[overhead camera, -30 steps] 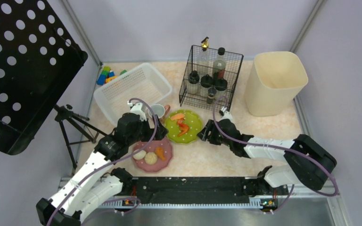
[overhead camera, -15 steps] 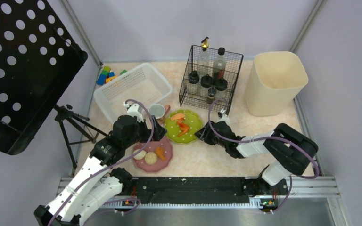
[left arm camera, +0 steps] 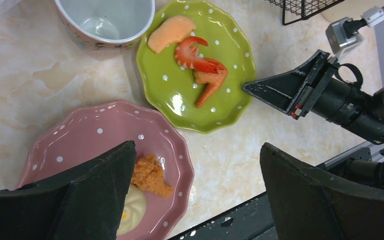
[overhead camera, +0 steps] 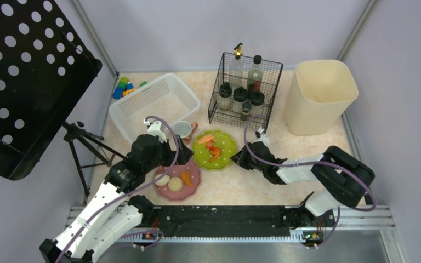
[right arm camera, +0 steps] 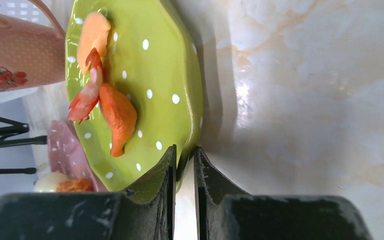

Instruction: Clear the kitchen counter

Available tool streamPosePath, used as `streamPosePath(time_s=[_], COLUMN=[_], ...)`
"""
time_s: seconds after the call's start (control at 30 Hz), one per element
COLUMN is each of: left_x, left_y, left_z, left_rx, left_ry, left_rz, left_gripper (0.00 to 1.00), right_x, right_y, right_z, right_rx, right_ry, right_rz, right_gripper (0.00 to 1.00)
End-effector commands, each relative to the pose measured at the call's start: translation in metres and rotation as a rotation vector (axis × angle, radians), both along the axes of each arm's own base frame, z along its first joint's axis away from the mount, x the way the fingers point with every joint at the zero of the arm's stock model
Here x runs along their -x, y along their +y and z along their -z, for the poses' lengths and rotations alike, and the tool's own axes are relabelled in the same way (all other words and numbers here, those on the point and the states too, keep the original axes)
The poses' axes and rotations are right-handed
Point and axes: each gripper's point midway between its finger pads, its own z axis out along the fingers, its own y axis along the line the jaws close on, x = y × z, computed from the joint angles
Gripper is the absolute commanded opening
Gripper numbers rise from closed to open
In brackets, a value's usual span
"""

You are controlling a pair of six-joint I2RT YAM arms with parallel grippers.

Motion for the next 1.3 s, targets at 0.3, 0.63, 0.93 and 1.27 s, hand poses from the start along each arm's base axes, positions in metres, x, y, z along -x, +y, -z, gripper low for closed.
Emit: streamPosePath(time_s=[0.3,0.63,0.93,1.27], left_x=[-0.011,-0.016,-0.011,-0.008], left_y=[-0.025,-0.058,-0.099,-0.128], left_z=[0.023,0.051,0.073,0.091], left_rx=[-0.008,-0.035,-0.114,-0.126], left_ry=[0.096,0.208,0.287,0.323], left_rz=[0.091,0.193,0.296,0.342], left_gripper=[0.99,0.98,0.93,0.88], right_x=[0.023,0.034,0.044,0.051], right_y=[-0.041,-0.084,-0.119,-0.141], right_z=[-0.028,-0.029,-0.013,-0.017], right_rx=[0.161,0.224,0.259,0.257], right_ry=[-0.076,-0.098,-0.056,-0.057], right_rz=[-0.045,0.016,0.07,0.112], right_gripper=[0.0,0.0,0.0,0.0])
